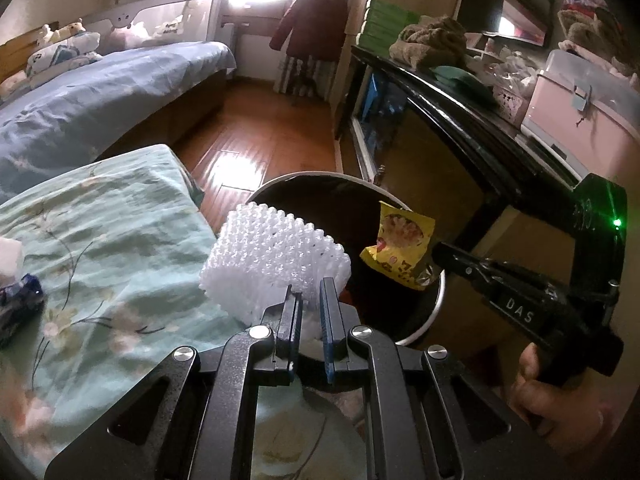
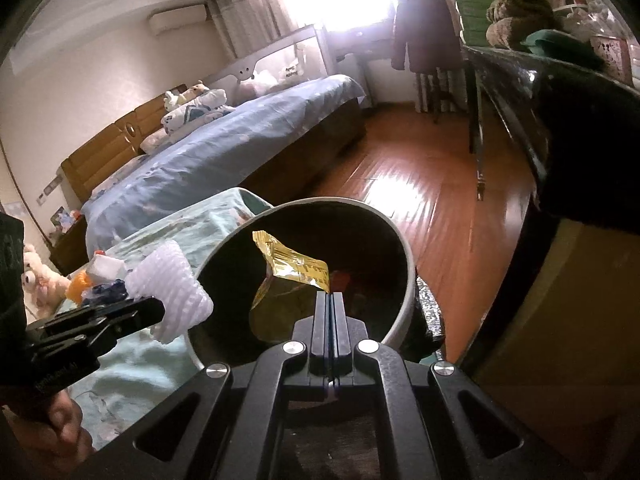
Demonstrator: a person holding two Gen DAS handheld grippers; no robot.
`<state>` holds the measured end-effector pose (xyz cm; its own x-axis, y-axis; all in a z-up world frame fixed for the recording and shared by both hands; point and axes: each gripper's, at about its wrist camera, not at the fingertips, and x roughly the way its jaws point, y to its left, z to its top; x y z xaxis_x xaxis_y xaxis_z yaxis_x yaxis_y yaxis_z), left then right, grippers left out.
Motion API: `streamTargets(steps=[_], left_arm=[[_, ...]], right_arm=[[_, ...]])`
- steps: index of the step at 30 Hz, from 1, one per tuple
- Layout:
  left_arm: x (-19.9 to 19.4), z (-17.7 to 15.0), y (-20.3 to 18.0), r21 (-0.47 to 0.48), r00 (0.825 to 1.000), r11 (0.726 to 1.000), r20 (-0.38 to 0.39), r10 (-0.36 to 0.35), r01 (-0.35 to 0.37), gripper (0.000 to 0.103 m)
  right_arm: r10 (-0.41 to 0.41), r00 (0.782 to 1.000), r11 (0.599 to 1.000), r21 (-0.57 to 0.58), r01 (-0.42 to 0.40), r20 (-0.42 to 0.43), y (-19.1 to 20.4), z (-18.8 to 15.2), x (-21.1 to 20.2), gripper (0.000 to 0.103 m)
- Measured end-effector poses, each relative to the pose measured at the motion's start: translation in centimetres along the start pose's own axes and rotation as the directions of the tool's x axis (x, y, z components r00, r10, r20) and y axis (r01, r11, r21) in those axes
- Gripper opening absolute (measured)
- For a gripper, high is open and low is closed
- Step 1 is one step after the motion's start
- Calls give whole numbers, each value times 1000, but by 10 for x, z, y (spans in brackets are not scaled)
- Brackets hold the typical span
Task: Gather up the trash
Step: 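Open both tools to drop the foam net and wrapper into the bin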
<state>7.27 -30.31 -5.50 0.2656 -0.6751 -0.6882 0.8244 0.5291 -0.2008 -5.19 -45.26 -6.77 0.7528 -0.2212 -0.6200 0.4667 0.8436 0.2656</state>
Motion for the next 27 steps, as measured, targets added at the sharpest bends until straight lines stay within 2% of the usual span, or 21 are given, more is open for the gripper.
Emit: streamTargets(steps=[6, 7, 12, 14, 15, 16, 18, 22, 24, 27], left_arm=[[13, 4, -4, -2, 999, 1000, -27, -18, 18, 9], [14, 4, -4, -2, 999, 1000, -31, -18, 18, 9], [18, 5, -4, -15, 999, 1000, -47, -21, 20, 32], [15, 3, -3, -17, 999, 1000, -45, -16, 15, 39], [14, 2, -3, -20, 999, 1000, -41, -14, 13, 40], [14, 2, -2, -22, 999, 1000, -40, -12, 11, 40], [13, -1, 2, -32, 999, 999, -44, -6, 4, 40], [8, -9, 12, -57, 999, 998, -44, 12, -15, 43], [4, -15, 20, -73, 999, 997, -45, 25, -28, 43], [-1, -22, 32, -100, 998, 994, -47, 41, -46, 43]], right_arm=[[-13, 1000, 1000, 6, 13, -10, -5, 3, 6, 1], [-14, 1000, 1000, 10, 14, -13, -6, 3, 8, 6], [-11, 1000, 1000, 25, 12, -29, -9, 5, 11, 8], [-7, 999, 1000, 27, 8, -32, -10, 5, 12, 14], [-6, 1000, 1000, 27, 7, -31, -9, 5, 12, 19], [-3, 1000, 1000, 27, 3, -30, -9, 5, 12, 29], [5, 1000, 1000, 25, -4, -28, -6, 4, 12, 39], [20, 999, 1000, 18, -19, -37, -2, 2, 13, 42], [29, 999, 999, 14, -29, -37, 2, 2, 13, 47], [43, 999, 999, 3, -43, -33, 7, 1, 11, 62]])
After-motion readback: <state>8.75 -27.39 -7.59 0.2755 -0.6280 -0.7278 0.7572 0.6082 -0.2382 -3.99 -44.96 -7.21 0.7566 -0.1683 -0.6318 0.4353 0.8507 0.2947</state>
